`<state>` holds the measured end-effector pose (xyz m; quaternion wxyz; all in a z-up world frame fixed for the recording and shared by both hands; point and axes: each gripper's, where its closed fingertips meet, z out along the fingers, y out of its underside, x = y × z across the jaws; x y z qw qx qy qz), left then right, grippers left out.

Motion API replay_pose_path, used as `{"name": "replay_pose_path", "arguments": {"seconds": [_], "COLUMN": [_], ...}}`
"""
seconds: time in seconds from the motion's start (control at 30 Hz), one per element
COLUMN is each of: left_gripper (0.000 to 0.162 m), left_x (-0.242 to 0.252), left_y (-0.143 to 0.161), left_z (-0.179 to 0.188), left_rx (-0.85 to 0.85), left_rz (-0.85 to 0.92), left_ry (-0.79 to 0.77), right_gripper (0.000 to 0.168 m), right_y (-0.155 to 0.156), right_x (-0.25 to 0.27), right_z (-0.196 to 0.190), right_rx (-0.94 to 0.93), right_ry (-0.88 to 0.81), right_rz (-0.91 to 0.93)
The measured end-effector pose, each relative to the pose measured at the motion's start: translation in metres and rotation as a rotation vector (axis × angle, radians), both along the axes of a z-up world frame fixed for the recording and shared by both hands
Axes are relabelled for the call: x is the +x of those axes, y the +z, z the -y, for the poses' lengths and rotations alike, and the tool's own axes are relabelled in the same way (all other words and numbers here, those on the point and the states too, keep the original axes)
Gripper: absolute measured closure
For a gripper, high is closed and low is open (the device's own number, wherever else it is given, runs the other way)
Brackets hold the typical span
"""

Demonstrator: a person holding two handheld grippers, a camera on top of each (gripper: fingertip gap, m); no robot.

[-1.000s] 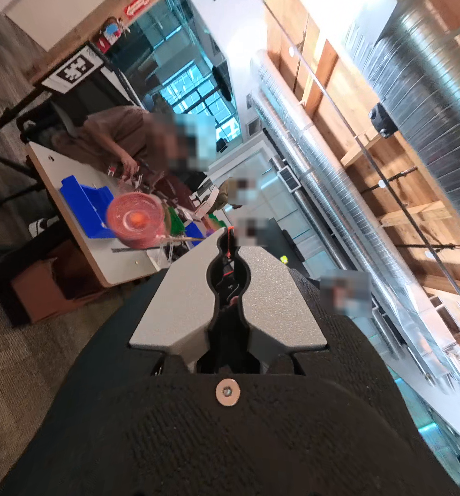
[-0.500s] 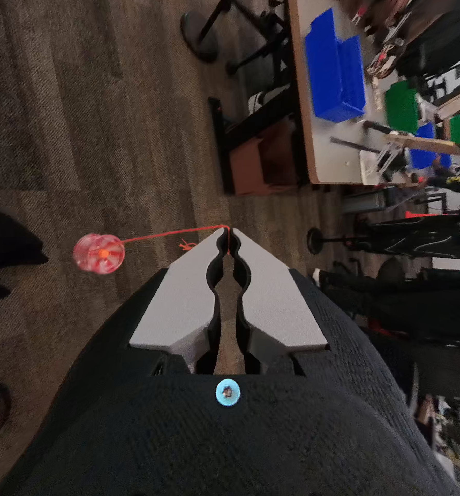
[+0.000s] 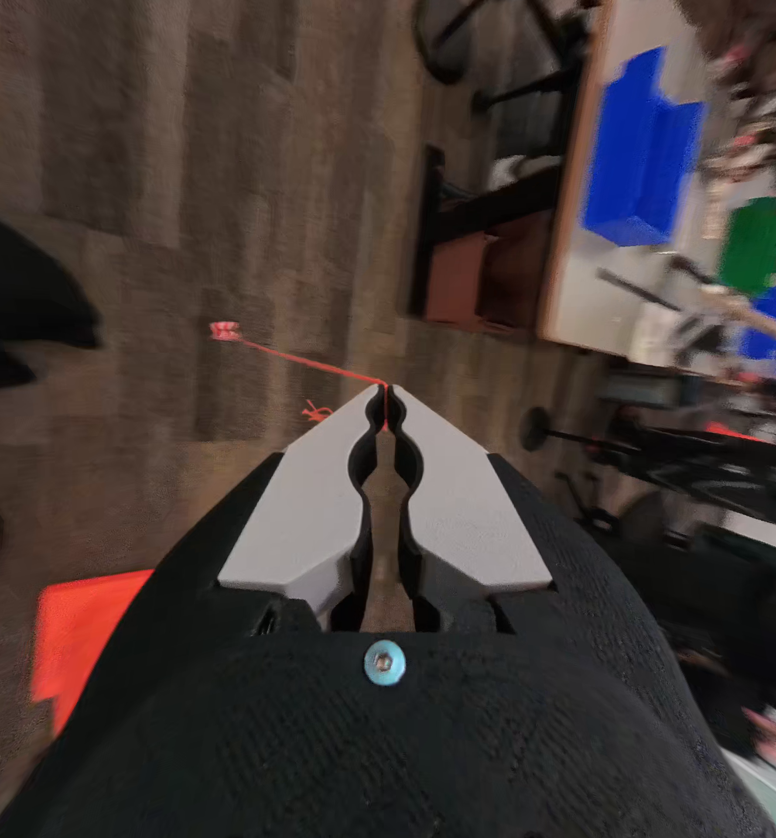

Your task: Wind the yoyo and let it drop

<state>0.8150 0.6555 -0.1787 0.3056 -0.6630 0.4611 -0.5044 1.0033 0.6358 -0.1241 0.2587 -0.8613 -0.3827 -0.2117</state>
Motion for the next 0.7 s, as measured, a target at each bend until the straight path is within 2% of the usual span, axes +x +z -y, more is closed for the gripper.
{"name": "replay_pose_path", "arguments": {"seconds": [0.03,0.07,0.1,0.13,0.17,0.2,0.27,0.3,0.37,0.47,0.57,0.7], "left_gripper": [0.018,0.017,0.017,0.017,0.016,0.016,0.015,0.014,0.013,0.013,0.013,0.013], "left_x": [0.000,-0.002,-0.004,-0.005,-0.007,-0.007,-0.009,-0.009,-0.010,-0.008,-0.004,-0.001], "left_y": [-0.001,-0.002,-0.002,-0.003,-0.004,-0.006,-0.005,-0.004,-0.002,0.009,0.011,0.010], "left_z": [0.001,0.001,0.001,0.000,0.000,0.000,0.000,0.000,-0.005,-0.011,-0.010,-0.005], "left_rx": [0.000,0.000,0.001,0.003,0.006,0.006,0.011,0.022,0.057,0.078,0.080,0.094], "left_rz": [-0.004,-0.007,-0.009,-0.010,-0.014,-0.018,-0.022,-0.024,-0.026,0.004,0.007,-0.011], "left_ry": [0.000,0.001,0.004,0.009,0.014,0.019,0.027,0.031,0.055,0.090,0.082,0.065], "right_gripper": [0.168,0.168,0.168,0.168,0.168,0.168,0.168,0.168,0.168,0.168,0.168,0.168], "right_y": [0.029,0.076,0.142,0.216,0.275,0.316,0.351,0.354,0.342,0.293,0.221,0.091], "right_x": [0.013,0.023,0.029,0.026,0.022,0.019,0.017,0.017,0.019,0.020,0.024,0.029], "right_z": [-0.014,-0.028,-0.039,-0.035,-0.020,-0.004,0.014,0.018,0.021,0.022,0.026,0.037], "right_rx": [0.083,0.234,0.488,0.768,0.954,1.071,1.135,1.126,1.060,0.920,0.792,0.605], "right_ry": [-0.013,-0.032,-0.069,-0.076,-0.096,-0.119,-0.132,-0.131,-0.131,-0.131,-0.162,-0.243], "right_rz": [0.078,0.149,0.208,0.250,0.264,0.253,0.235,0.254,0.277,0.245,0.176,0.055]}}
